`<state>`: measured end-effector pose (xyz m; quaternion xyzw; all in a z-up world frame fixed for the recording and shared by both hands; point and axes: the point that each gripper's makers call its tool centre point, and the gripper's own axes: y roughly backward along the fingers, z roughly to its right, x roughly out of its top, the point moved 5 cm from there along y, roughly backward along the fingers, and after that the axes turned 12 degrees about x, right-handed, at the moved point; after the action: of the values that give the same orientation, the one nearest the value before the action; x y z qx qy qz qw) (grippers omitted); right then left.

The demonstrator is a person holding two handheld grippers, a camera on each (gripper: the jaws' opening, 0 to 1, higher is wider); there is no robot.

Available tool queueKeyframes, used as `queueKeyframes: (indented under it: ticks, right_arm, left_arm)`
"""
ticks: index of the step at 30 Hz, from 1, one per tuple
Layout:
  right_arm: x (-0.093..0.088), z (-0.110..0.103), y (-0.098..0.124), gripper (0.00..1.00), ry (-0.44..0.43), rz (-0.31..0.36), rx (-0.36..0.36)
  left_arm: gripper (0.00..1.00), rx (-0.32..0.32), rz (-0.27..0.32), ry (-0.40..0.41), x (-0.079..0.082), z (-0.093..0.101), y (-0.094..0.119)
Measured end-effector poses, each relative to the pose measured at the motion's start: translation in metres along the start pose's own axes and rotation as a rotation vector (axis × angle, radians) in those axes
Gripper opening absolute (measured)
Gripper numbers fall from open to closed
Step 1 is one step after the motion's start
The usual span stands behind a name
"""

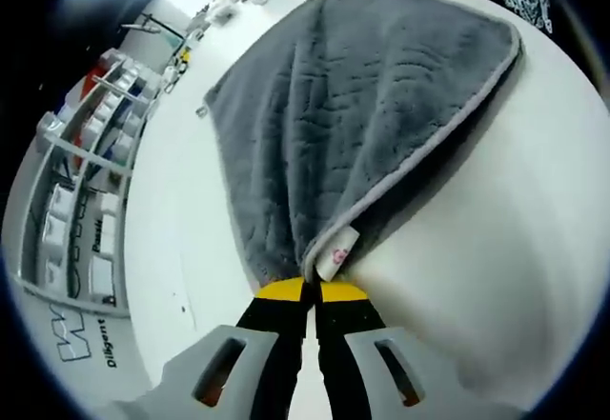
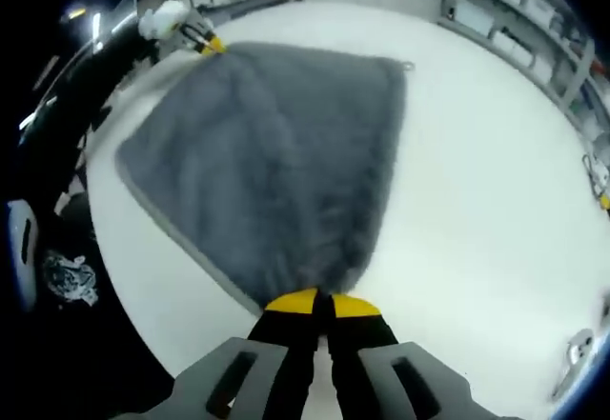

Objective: Open the folded towel by lifting each exposed corner and separating the folded layers until the towel lies flat within the target outline without major curled edges

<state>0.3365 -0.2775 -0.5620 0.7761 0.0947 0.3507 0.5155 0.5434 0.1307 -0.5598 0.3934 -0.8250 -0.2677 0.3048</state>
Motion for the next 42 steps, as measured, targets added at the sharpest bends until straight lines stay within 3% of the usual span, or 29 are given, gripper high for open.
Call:
queueKeyframes:
  ticks: [2,8,12,23,27,33,42]
  right_arm:
    - [-0.001,-0.006,-0.002,0.00,0.030,-0.004,-0.031]
    - [-0.002,-0.003,-0.001,0.00,-0.006,0.023,-0.014]
    - [0.002,-0.017,-0.008,0.00,0.034,0.027,-0.011]
    - [0.003,-0.025,-0.013,0.00,0.043,0.040,0.000]
    - [0.008,-0.038,-0.019,0.00,0.065,0.046,0.021]
    - [0.021,-0.065,-0.033,0.00,0.122,0.067,0.049]
    - [0.039,-0.086,-0.048,0.00,0.186,0.073,0.074]
  left_arm:
    - [0.01,0.002,0.001,0.005,0.000,0.000,0.000]
    - [0.01,-0.010,-0.035,-0.020,-0.002,0.001,0.002]
    - [0.01,-0.009,-0.056,-0.031,-0.008,0.000,0.004]
    - [0.00,-0.005,-0.083,-0.031,-0.015,-0.002,0.005]
    - [0.00,-0.007,-0.109,-0.044,-0.027,0.000,0.012]
    - [0.00,0.010,-0.130,0.008,-0.056,0.008,0.032]
    - [0.00,0.013,-0.185,0.005,-0.079,0.020,0.054]
